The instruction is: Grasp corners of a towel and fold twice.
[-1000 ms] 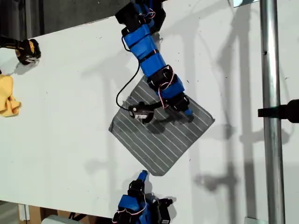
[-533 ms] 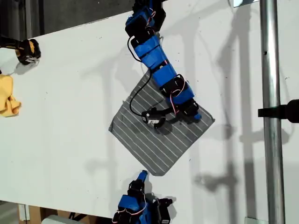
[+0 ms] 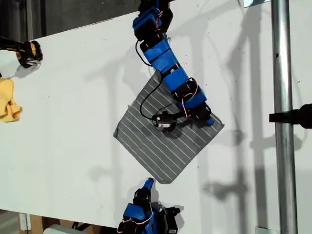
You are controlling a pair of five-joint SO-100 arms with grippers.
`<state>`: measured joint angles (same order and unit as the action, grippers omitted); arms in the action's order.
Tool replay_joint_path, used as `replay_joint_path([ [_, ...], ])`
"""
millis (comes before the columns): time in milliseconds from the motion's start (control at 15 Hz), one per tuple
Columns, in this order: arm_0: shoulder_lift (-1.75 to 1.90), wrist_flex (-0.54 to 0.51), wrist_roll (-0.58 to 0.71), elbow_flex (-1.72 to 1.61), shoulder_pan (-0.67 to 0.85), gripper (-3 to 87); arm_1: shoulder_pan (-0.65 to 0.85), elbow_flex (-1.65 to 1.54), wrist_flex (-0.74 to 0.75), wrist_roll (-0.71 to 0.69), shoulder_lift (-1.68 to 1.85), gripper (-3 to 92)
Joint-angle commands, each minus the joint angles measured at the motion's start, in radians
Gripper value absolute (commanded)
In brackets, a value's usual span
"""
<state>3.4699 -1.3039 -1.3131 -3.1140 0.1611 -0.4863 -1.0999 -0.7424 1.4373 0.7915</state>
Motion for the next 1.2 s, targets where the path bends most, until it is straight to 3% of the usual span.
replay_joint_path([
  [0, 0.005, 0.006, 0.006, -0.005, 0.003, -1.4, -0.005, -0.035, -0.069, 0.009, 0.048, -0.1],
  [400, 0.005, 0.005, 0.012, -0.005, 0.009, -1.4, 0.020, -0.255, -0.278, 0.037, 0.218, -0.1],
  [867, 0.005, 0.005, 0.014, -0.005, 0.009, -1.4, 0.040, -0.259, -0.313, -0.002, 0.456, -0.1],
  [1133, 0.005, 0.005, 0.014, -0.005, 0.011, -1.4, 0.051, -0.229, -0.261, -0.077, 0.658, 22.9],
])
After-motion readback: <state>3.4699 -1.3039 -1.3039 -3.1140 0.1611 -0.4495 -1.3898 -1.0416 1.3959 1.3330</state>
